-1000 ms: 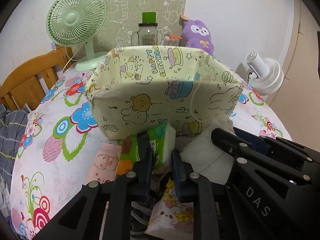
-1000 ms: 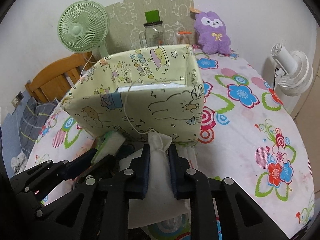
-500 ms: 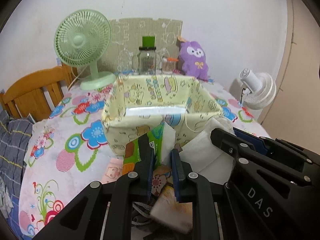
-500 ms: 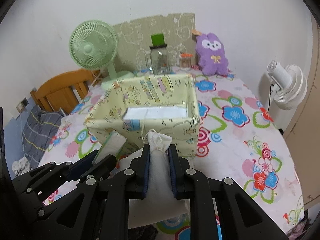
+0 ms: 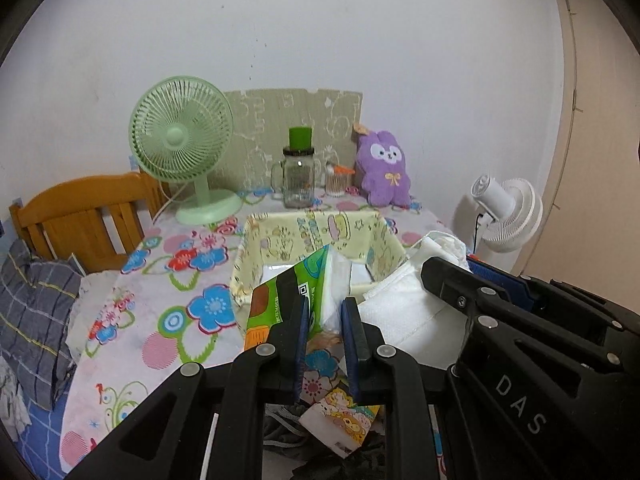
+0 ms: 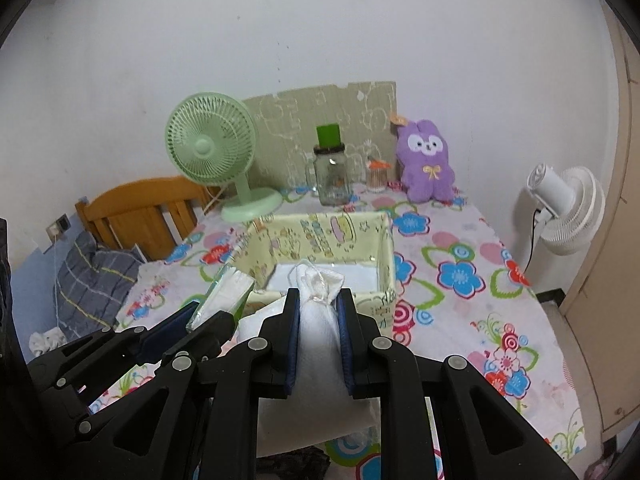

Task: Organize soft objects
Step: 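Lift both held packs and carry them over the fabric box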

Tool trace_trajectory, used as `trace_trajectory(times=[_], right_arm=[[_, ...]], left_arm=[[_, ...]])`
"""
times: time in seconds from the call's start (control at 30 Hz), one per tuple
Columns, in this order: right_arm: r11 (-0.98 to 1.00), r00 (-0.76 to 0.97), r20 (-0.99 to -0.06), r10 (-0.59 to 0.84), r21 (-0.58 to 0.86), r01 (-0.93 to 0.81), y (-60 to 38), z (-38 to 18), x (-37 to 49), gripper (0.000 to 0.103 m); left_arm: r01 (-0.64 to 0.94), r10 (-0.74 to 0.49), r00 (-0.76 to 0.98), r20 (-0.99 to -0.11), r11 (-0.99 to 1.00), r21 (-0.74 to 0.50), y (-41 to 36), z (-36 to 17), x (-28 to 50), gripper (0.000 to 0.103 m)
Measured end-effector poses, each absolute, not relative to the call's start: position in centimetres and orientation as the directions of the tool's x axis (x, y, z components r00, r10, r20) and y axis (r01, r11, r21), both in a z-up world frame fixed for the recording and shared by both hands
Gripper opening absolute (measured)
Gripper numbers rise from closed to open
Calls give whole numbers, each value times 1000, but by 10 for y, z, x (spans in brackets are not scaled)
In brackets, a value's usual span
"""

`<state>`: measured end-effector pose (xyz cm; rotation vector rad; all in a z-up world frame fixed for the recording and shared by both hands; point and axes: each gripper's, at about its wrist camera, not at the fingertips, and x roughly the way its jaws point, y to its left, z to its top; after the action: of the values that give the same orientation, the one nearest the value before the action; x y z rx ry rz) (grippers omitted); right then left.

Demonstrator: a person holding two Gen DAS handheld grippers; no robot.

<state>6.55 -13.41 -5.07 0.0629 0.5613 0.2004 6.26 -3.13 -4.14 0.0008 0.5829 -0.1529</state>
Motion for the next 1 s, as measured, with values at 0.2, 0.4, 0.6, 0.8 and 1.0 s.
trace_trajectory(times=[0.2,0.4,0.6,0.8,1.0], right_arm=[[978,844,-495,207,111,-174,-133,-40,61,21],[979,852,-483,203,110,-170,-134,-33,67,21],[979,855,-477,201,113,-168,-134,-28,79,21],[979,855,-477,201,116,-166,-133,-26,96,21],[980,852,-485,197,120,-158,-134,-27,120,21]], left_arm=[[142,-141,841,-522,989,-38,-29,-31,59,14],[144,-142,849,-509,989,-37,-28,-26,64,14],[141,-139,854,-501,989,-34,-28,-22,74,14],[135,-131,857,-498,990,-29,-28,-20,92,14],[131,-130,852,-508,991,-33,-29,-22,115,14]])
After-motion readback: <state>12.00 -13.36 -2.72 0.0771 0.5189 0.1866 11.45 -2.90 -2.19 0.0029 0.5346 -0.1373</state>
